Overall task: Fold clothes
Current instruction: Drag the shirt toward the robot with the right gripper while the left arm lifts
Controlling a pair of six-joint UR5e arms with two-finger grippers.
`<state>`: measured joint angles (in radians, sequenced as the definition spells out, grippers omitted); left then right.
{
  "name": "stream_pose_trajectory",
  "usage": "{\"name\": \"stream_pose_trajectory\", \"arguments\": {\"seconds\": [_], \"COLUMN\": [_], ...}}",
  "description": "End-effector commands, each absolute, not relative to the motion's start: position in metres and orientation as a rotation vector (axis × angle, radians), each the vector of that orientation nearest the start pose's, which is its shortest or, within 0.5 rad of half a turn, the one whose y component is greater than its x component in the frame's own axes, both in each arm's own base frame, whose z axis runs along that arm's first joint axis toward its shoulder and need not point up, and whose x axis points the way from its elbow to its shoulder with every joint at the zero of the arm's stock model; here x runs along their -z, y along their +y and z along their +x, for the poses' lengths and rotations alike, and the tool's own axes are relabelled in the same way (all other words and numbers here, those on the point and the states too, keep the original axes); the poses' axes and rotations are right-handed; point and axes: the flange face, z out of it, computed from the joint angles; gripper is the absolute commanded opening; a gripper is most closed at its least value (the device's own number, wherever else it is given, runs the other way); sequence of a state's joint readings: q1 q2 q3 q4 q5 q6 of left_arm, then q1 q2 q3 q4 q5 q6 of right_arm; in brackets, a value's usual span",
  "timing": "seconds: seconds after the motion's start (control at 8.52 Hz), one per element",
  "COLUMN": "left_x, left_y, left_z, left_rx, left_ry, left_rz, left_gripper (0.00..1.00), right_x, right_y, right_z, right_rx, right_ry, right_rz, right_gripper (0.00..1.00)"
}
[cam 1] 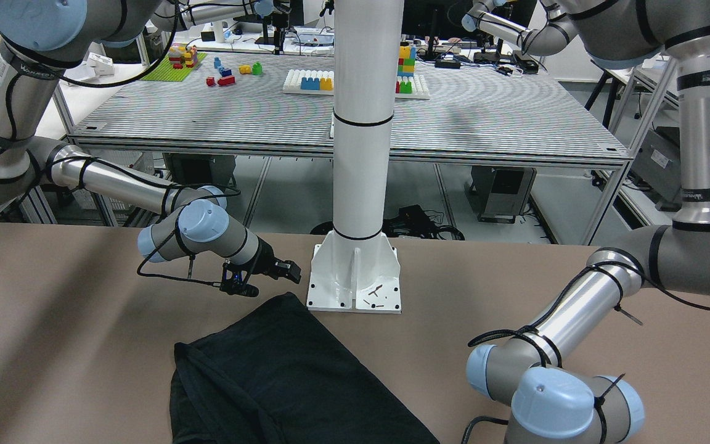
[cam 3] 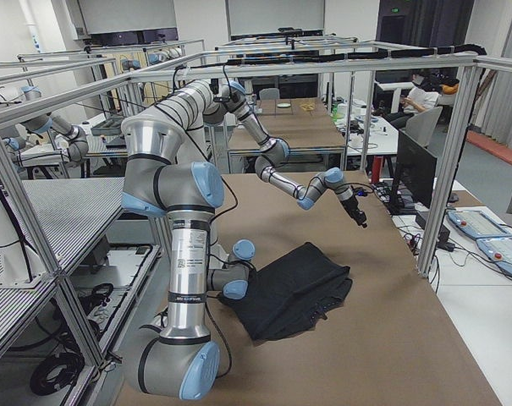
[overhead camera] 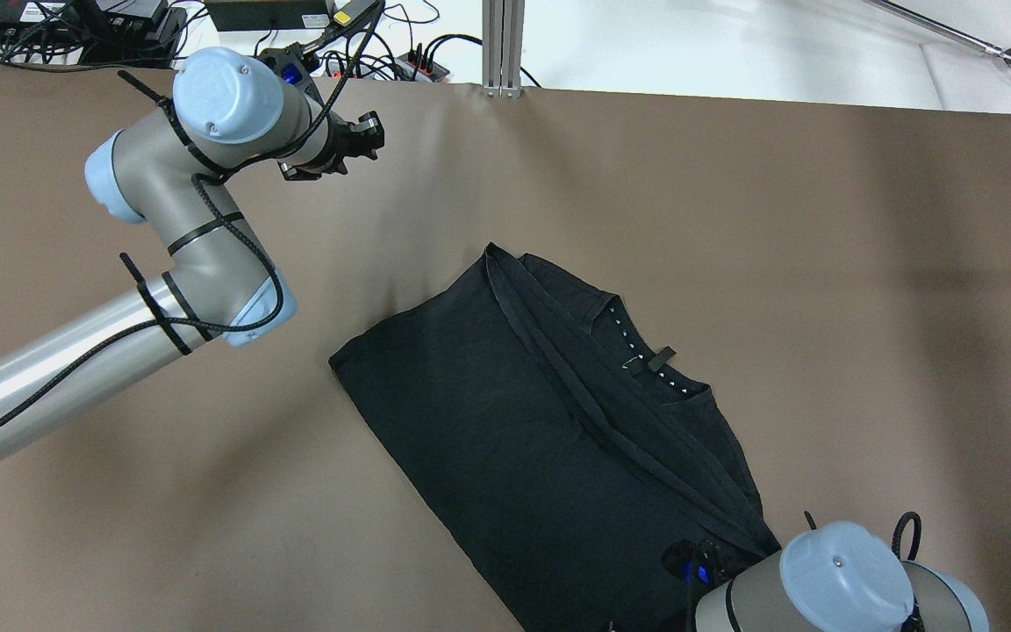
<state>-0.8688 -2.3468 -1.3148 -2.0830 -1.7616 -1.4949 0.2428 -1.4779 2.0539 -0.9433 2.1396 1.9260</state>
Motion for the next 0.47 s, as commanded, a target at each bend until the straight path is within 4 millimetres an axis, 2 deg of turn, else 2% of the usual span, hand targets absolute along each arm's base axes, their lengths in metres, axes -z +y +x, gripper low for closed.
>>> {"name": "stream_pose_trajectory", "arguments": {"seconds": [0.0, 0.12, 0.23, 0.35], "left_x": [-0.252, -0.263, -0.277, -0.295], "left_y": [-0.587, -0.551, -0.524, -0.502], "left_z": [0.428, 0.434, 0.429, 0.433], "left_rx": [0.594, 0.584, 0.59, 0.59], "left_ry": [1.08, 1.096, 1.103, 1.084], "left_rz": [0.245, 0.216, 0.188, 0.194], "left_gripper": [0.52, 0.52, 0.52, 0.52], "right_x": [-0.303, -0.303, -0.303, -0.303], "right_y": [-0.219, -0.229, -0.238, -0.249], "right_z": [-0.441, -0.44, -0.439, -0.434], "right_rx": [-0.236, -0.275, -0.308, -0.329], "right_ry": [-1.169, -1.182, -1.194, -1.201], "right_rz": [-0.499, -0.447, -0.399, -0.37], "right_gripper": [0.95, 0.95, 0.95, 0.95]}}
